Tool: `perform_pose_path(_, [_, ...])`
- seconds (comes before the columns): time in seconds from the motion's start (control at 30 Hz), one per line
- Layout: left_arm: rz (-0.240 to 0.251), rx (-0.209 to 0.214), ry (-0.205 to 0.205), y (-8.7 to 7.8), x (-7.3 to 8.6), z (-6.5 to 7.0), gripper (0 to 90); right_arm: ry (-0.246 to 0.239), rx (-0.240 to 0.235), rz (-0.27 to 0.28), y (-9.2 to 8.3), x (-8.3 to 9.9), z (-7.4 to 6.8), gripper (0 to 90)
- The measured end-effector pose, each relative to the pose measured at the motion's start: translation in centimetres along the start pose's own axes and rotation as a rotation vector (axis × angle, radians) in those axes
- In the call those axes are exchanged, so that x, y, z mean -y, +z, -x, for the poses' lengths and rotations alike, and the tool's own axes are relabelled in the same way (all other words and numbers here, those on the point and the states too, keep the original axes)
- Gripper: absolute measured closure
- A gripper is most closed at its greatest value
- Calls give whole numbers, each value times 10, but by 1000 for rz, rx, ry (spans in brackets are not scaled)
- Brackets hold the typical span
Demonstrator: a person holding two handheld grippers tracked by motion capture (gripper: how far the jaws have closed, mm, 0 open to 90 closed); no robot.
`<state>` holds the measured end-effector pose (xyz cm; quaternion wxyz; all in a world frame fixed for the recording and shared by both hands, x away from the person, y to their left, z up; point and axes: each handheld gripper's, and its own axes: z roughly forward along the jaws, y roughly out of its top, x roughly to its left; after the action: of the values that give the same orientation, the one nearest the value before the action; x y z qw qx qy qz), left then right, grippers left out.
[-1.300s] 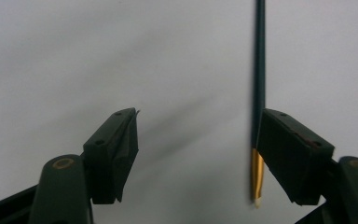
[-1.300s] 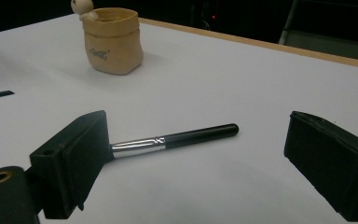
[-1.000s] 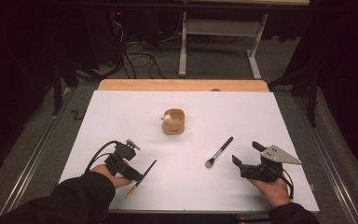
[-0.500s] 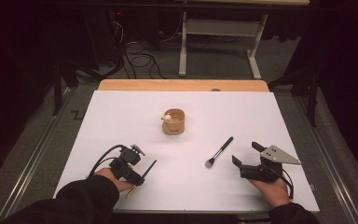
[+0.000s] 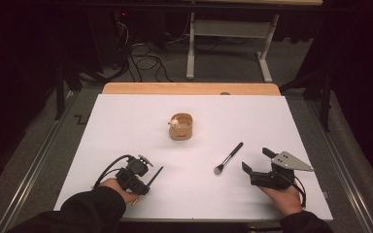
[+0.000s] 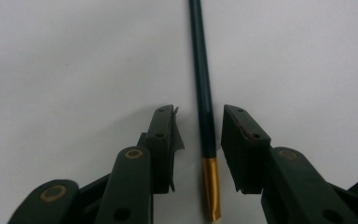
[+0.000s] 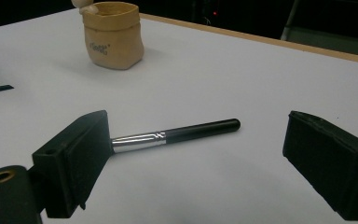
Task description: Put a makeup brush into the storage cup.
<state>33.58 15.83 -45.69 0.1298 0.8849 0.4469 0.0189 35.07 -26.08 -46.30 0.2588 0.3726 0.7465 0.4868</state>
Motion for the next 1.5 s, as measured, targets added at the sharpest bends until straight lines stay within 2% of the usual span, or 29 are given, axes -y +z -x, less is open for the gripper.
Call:
perform_pose_path(0.17, [-5, -37, 37, 1, -1, 5, 693, 0, 0, -2, 0, 0, 0, 85])
perform_pose_path(0.57, [26, -51, 52, 2, 3, 9, 763, -1, 2, -6, 1, 0, 0, 88])
perform_pose_path(0.97, [42, -38, 56, 2, 5, 9, 825, 3, 1, -5, 1, 1, 0, 88])
perform_pose_path(1.07, [50, -27, 72, 2, 7, 7, 827, 4, 1, -4, 1, 1, 0, 88])
perform_pose_path(1.17, [67, -14, 66, 2, 8, 6, 828, 8, 0, -5, 1, 1, 1, 89])
perform_pose_path(1.3, [87, -15, 84, 2, 11, 5, 828, 18, -2, -7, 1, 2, 1, 89])
perform_pose_path(1.5, [89, -14, 94, 2, 12, 5, 831, 26, 0, -9, 1, 2, 1, 89])
